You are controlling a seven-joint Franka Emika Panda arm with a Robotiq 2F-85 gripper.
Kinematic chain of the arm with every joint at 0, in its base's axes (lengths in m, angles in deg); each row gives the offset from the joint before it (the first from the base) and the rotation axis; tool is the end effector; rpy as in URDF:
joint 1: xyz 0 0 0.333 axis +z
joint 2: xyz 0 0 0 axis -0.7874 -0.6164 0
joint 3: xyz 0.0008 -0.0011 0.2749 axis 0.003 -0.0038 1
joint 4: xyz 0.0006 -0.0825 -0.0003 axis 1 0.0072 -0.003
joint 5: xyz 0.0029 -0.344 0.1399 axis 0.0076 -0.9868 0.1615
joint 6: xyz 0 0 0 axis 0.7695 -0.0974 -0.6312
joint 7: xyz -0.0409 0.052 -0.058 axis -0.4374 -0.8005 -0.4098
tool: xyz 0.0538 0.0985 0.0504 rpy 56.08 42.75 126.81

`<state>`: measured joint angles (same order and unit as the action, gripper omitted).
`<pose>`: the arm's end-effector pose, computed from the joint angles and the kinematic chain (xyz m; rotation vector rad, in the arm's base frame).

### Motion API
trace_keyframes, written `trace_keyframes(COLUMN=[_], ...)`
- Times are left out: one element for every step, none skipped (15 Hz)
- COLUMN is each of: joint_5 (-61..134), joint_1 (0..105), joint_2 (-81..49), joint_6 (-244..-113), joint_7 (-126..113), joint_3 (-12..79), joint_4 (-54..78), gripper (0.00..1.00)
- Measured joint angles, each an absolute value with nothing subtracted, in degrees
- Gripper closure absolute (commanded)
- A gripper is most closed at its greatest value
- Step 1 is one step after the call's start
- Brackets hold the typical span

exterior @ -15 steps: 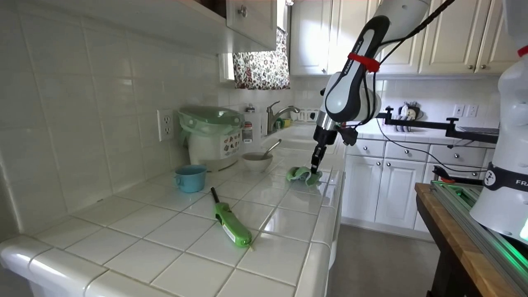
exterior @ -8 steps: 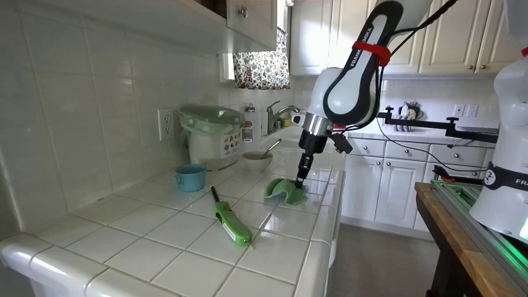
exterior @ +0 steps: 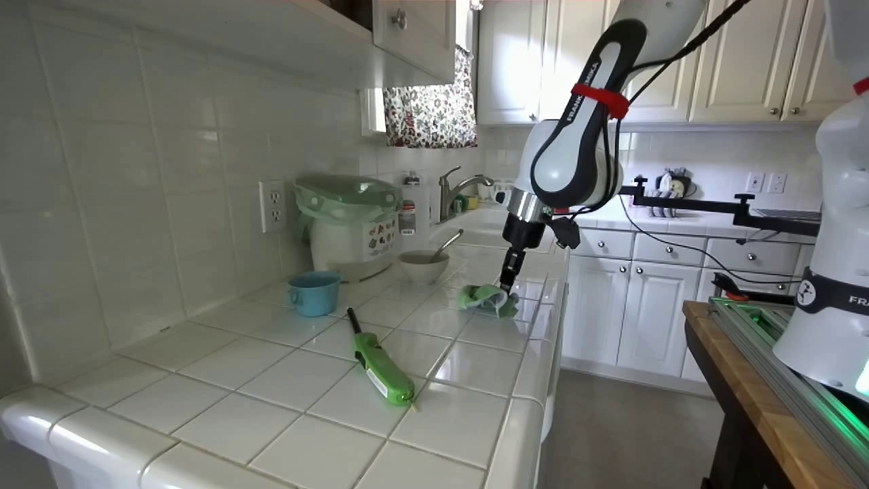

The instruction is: Clean the counter

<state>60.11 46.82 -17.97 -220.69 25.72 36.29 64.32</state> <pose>0.4525 -0.0808 0.1461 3.1020 0.0238 0.3786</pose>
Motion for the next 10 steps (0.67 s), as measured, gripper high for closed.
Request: trace_keyframes(joint_5=[59.99,59.88,59.65,59.26,59.12,59.1,59.09,59.11,59.12,59.15], joint_1=[45.55,44.44,43.6,43.31,43.31,43.55,44.18,45.02,46.13,47.42], joint_2=[-18.11,-18.32,-18.62,-18.89,-19.07,-19.14,-19.14,-19.09,-19.01,-18.91], joint_6=[-220.6,-220.54,-219.6,-218.12,-217.26,-216.87,-216.79,-216.78,-216.79,-216.8], joint_7=[25.76,25.76,25.76,25.7,25.7,25.69,25.56,25.14,24.52,23.89], joint_3=[34.18,32.24,30.37,28.7,27.89,27.94,28.53,29.74,31.25,32.85], joint_4=[64.18,63.89,63.34,62.65,62.08,61.78,61.66,61.61,61.53,61.45], gripper=[0.99,0.99,0.99,0.99,0.99,0.99,0.99,0.99,0.99,0.99])
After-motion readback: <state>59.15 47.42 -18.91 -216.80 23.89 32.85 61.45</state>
